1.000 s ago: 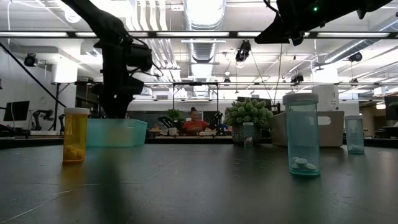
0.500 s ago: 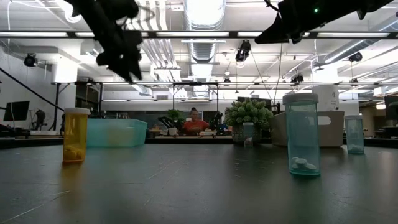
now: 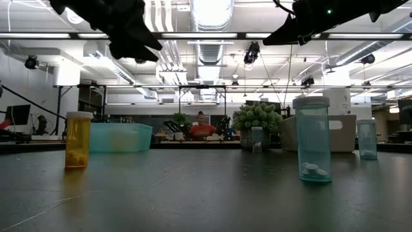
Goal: Pick and place medicine bottles into bin by pill shape (circle, oval)
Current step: Put the bottom blue tablet bottle into the white bin
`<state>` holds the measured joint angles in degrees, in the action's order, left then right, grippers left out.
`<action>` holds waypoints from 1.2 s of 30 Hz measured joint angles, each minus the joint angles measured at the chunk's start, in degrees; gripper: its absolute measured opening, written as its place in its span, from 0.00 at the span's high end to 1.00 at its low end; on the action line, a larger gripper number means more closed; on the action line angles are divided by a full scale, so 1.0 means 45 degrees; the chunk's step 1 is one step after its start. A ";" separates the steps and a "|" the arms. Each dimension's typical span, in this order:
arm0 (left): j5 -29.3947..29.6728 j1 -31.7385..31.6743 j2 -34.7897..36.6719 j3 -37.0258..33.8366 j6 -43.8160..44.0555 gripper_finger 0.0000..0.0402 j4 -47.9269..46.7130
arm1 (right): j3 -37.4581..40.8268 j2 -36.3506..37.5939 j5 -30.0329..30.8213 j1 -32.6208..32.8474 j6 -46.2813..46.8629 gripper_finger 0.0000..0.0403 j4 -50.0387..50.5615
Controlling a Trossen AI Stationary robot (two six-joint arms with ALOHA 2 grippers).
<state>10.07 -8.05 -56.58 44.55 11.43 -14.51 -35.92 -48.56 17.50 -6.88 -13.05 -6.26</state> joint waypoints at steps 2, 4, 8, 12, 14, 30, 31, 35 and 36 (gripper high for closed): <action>-0.0001 0.0293 -0.0011 -0.0141 0.0023 0.37 0.0273 | 0.0000 0.0000 -0.0005 -0.0004 -0.0002 0.85 0.0000; 0.0003 0.0509 -0.0086 -0.0288 0.0042 0.37 0.0565 | 0.0000 0.0000 -0.0005 -0.0004 -0.0002 0.85 0.0000; 0.0004 0.0720 -0.0087 -0.0681 0.0062 0.37 0.1270 | 0.0000 0.0000 -0.0005 -0.0004 -0.0002 0.85 0.0000; 0.0004 0.0732 -0.0093 -0.0887 0.0086 0.37 0.1553 | 0.0005 0.0000 -0.0005 -0.0004 -0.0002 0.85 0.0000; 0.0008 0.0732 -0.0203 -0.0887 0.0086 0.37 0.1682 | 0.0005 0.0000 -0.0005 -0.0004 -0.0002 0.85 0.0000; 0.0004 0.0732 -0.1994 -0.0883 0.0052 0.37 0.2583 | 0.0019 0.0000 -0.0005 -0.0004 -0.0104 0.85 0.0007; 0.0004 0.0732 -0.2041 -0.0883 0.0052 0.37 0.2601 | 0.0019 0.0000 -0.0005 -0.0004 -0.0106 0.85 0.0010; 0.0004 0.0732 -0.2211 -0.0883 0.0042 0.37 0.2931 | 0.0019 0.0000 -0.0005 -0.0004 -0.0118 0.85 0.0010; 0.0004 0.0732 -0.2244 -0.0883 0.0042 0.37 0.2981 | 0.0019 0.0000 0.0000 -0.0004 -0.0127 0.85 0.0007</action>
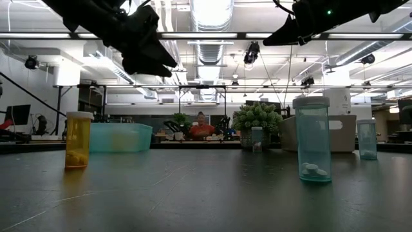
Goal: Pick and place medicine bottles into bin by pill shape (circle, oval)
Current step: Put the bottom blue tablet bottle into the white bin
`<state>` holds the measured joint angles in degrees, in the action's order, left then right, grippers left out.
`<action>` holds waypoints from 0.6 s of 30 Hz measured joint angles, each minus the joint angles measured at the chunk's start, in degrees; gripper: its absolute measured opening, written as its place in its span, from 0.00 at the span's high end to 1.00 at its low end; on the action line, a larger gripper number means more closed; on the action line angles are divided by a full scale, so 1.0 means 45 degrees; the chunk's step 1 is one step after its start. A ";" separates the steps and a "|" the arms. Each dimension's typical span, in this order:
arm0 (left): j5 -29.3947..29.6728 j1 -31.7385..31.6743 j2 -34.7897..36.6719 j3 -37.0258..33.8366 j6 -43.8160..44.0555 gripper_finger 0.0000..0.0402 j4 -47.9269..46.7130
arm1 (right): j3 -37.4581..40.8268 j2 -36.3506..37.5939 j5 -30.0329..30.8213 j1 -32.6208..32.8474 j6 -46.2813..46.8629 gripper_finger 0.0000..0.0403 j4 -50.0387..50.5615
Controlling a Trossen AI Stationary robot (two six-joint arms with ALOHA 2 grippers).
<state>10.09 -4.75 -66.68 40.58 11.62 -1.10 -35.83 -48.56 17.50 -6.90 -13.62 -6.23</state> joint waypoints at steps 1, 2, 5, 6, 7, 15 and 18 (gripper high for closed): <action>0.0000 0.0000 -0.0039 0.0005 0.0000 0.37 0.0101 | 0.0000 0.0000 0.0000 0.0000 -0.0009 0.85 0.0003; 0.0000 0.0000 -0.0058 0.0005 0.0000 0.37 0.0095 | 0.0005 0.0000 0.0000 0.0000 -0.0019 0.85 0.0006; 0.0000 0.0000 -0.0054 0.0005 0.0021 0.37 0.0069 | 0.0005 0.0000 0.0000 0.0000 -0.0005 0.85 -0.0002; -0.0017 0.0011 -0.0030 0.0005 0.0160 0.37 0.0046 | 0.0005 0.0000 -0.0004 0.0000 -0.0002 0.85 -0.0003; -0.0121 0.0015 0.0009 0.0005 0.0378 0.37 0.0011 | 0.0005 0.0000 0.0000 0.0000 -0.0001 0.85 -0.0006; -0.0498 0.0384 -0.0128 0.0005 0.0321 0.37 0.0658 | 0.0005 0.0000 -0.0005 0.0000 -0.0011 0.85 -0.0016; -0.0574 0.0389 -0.0325 0.0015 -0.0405 0.37 0.0941 | 0.0005 0.0000 -0.0005 0.0000 -0.0080 0.85 -0.0021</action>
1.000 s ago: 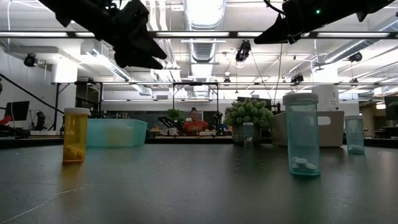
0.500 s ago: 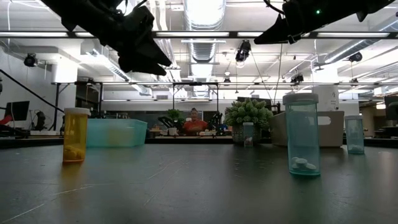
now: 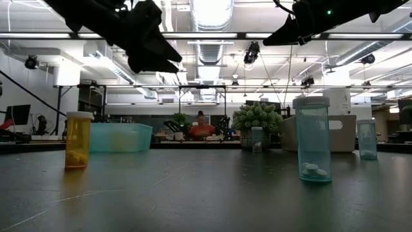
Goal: Pick and place medicine bottles into bin by pill shape (circle, oval)
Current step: Put the bottom blue tablet bottle into the white bin
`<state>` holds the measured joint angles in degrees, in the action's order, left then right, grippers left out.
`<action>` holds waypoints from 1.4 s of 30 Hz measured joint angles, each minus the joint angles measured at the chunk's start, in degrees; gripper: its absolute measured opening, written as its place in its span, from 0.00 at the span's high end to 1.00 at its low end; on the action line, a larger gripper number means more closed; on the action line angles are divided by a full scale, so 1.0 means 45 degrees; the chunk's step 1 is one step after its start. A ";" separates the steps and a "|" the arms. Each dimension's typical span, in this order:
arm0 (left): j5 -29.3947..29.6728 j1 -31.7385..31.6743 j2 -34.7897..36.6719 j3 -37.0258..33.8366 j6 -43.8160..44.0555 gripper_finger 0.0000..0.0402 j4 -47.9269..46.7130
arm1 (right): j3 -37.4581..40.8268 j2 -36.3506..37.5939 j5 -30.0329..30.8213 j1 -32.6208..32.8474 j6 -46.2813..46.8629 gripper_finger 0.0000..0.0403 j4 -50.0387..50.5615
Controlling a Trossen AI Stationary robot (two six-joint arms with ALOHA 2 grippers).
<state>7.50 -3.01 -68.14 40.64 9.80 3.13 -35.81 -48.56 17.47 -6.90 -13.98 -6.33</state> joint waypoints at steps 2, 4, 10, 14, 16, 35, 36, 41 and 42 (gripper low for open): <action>-0.0908 0.0005 0.0045 0.0018 -0.0336 0.37 -0.0397 | 0.0000 0.0000 0.0000 0.0000 0.0015 0.85 0.0000; -0.2332 0.0026 0.0335 0.0301 -0.0351 0.37 -0.1725 | 0.0000 0.0000 0.0000 0.0005 0.0324 0.85 0.0017; -0.2140 0.1524 0.1659 -0.0330 -0.0304 0.37 -0.1848 | 0.0000 0.0000 -0.0104 0.0527 0.1427 0.85 0.0034; -0.1477 0.2641 0.1939 -0.1174 -0.0285 0.37 -0.0373 | -0.0029 0.0000 -0.0764 0.1291 0.1958 0.85 0.0006; -0.1074 0.3059 0.1931 -0.1406 -0.0273 0.37 0.0157 | -0.0039 0.0000 -0.1012 0.1797 0.2355 0.85 0.0005; -0.0115 0.3691 0.1051 -0.2079 -0.0962 0.37 0.3647 | -0.1459 -0.1144 -0.0884 0.7299 0.5335 0.85 -0.0057; -0.0105 0.3692 0.1054 -0.2079 -0.0939 0.37 0.3644 | -0.1641 -0.1412 -0.0884 0.7470 0.5348 0.85 0.0009; 0.0079 0.3696 0.1054 -0.2079 -0.0652 0.37 0.3658 | -0.2994 -0.2729 -0.0880 0.8243 0.6072 0.85 0.2239; 0.0081 0.3696 0.1054 -0.2079 -0.0557 0.37 0.3658 | -0.3387 -0.3005 -0.0880 0.8359 0.6543 0.85 0.3033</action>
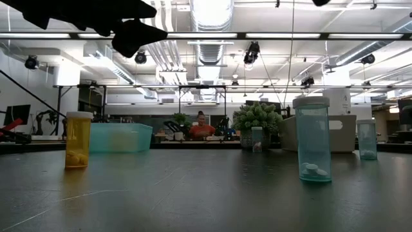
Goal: Pick and place medicine bottles into bin by pill shape (circle, oval)
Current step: Put the bottom blue tablet bottle into the white bin
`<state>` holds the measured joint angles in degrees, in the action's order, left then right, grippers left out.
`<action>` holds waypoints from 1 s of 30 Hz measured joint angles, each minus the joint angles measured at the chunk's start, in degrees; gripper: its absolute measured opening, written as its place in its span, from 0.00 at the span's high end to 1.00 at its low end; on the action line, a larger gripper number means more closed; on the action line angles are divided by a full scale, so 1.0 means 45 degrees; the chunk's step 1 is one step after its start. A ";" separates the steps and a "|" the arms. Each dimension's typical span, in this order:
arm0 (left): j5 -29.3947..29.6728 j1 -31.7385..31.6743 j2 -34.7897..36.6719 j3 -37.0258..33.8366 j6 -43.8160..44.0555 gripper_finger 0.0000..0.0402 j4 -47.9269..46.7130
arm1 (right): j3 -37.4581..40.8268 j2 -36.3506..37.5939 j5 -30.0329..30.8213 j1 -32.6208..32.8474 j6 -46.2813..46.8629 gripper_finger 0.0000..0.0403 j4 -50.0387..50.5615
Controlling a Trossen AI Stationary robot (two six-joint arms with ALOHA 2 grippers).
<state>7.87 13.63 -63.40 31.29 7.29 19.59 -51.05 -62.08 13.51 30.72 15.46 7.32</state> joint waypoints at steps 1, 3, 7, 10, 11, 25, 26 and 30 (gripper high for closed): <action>0.0003 0.0000 0.0000 0.0000 0.0150 0.37 0.0014 | -0.0421 -0.0298 -0.0004 0.0110 0.0493 0.85 0.0791; 0.0003 0.0000 0.0000 0.0000 0.0295 0.37 0.0021 | -0.1327 -0.0934 0.0033 0.0403 0.1273 0.85 0.2426; 0.0037 0.0000 0.0000 0.0000 0.0320 0.37 0.0193 | -0.2925 -0.2365 0.0006 0.1167 0.2339 0.85 0.4965; 0.0037 0.0003 0.0000 0.0000 0.0345 0.37 0.0667 | -0.3863 -0.3417 0.0019 0.1831 0.2541 0.85 0.5351; 0.0037 0.0000 0.0000 0.0000 0.0340 0.37 0.0956 | -0.4112 -0.3736 0.0029 0.2059 0.2366 0.85 0.5318; 0.0037 0.0000 0.0000 0.0000 0.0290 0.37 0.2092 | -0.5072 -0.6160 0.1963 0.2319 0.1654 0.83 0.5465; 0.0032 0.0000 0.0000 0.0000 0.0286 0.37 0.2094 | -0.5073 -0.6188 0.1931 0.2180 0.1690 0.81 0.5603; 0.0032 0.0000 0.0000 0.0000 0.0249 0.37 0.2097 | -0.5073 -0.6420 0.1885 0.1723 0.2191 0.71 0.6365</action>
<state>8.01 13.63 -63.40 31.29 8.41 29.03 -73.88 -90.97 22.00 38.47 25.32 35.96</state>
